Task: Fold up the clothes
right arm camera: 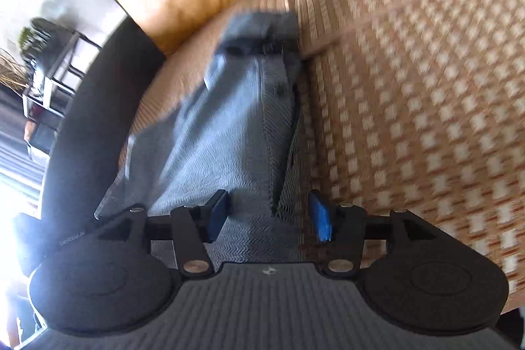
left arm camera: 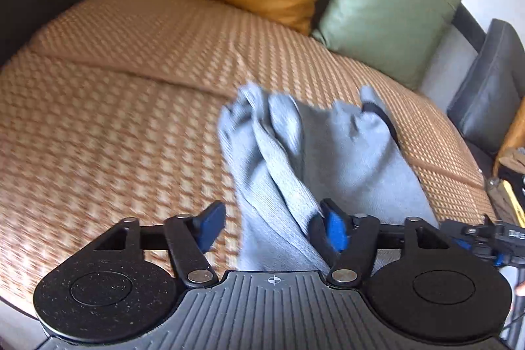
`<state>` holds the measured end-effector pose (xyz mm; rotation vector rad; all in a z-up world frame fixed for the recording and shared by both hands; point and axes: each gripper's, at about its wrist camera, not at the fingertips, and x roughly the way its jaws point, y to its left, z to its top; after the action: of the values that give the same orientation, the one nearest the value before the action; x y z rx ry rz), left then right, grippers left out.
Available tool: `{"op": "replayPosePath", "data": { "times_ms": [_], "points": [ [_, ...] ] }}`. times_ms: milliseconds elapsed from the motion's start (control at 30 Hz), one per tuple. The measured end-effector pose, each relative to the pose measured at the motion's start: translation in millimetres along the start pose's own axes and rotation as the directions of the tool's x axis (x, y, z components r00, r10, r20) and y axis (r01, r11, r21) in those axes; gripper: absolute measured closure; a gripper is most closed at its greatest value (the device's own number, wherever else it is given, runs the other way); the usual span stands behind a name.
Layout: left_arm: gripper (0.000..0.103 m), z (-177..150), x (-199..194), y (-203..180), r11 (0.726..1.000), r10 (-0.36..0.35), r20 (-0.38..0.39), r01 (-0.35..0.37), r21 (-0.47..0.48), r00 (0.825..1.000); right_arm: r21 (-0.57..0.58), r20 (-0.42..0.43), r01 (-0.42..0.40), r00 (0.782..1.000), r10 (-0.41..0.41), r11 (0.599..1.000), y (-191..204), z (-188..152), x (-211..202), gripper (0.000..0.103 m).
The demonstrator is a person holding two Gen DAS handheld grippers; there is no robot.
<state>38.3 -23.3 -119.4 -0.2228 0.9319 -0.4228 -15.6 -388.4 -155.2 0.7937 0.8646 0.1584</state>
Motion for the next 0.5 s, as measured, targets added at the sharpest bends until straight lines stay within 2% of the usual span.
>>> {"op": "replayPosePath", "data": {
  "times_ms": [67, 167, 233, 300, 400, 500],
  "points": [
    [0.020, 13, -3, 4, 0.999, 0.049, 0.016, -0.050, 0.009, 0.999, 0.010, 0.033, -0.014, 0.999, 0.013, 1.000, 0, 6, -7, 0.037],
    [0.019, 33, 15, 10, 0.997, 0.063, -0.031, -0.064, -0.038, 0.998, 0.006, 0.059, -0.008, 0.998, 0.008, 1.000, 1, 13, -11, 0.036],
    [0.019, 38, 34, 7, 0.997, 0.024, -0.097, -0.032, -0.076, 0.995, 0.007, 0.061, 0.000, 0.998, 0.000, 1.000, 3, 17, -7, 0.034],
    [0.019, 35, 45, 1, 0.998, 0.004, -0.119, -0.011, -0.058, 0.993, 0.003, 0.052, 0.005, 0.999, -0.005, 1.000, 5, 16, -1, 0.034],
    [0.020, 29, 58, 4, 0.999, 0.003, -0.145, -0.011, -0.051, 0.989, 0.004, 0.037, 0.015, 0.999, -0.015, 1.000, 2, 16, 4, 0.034],
    [0.020, 28, 58, 10, 0.995, -0.042, -0.132, 0.029, -0.097, 0.990, 0.022, 0.021, 0.017, 1.000, -0.018, 1.000, -2, 13, 10, 0.034]
  ]
}}
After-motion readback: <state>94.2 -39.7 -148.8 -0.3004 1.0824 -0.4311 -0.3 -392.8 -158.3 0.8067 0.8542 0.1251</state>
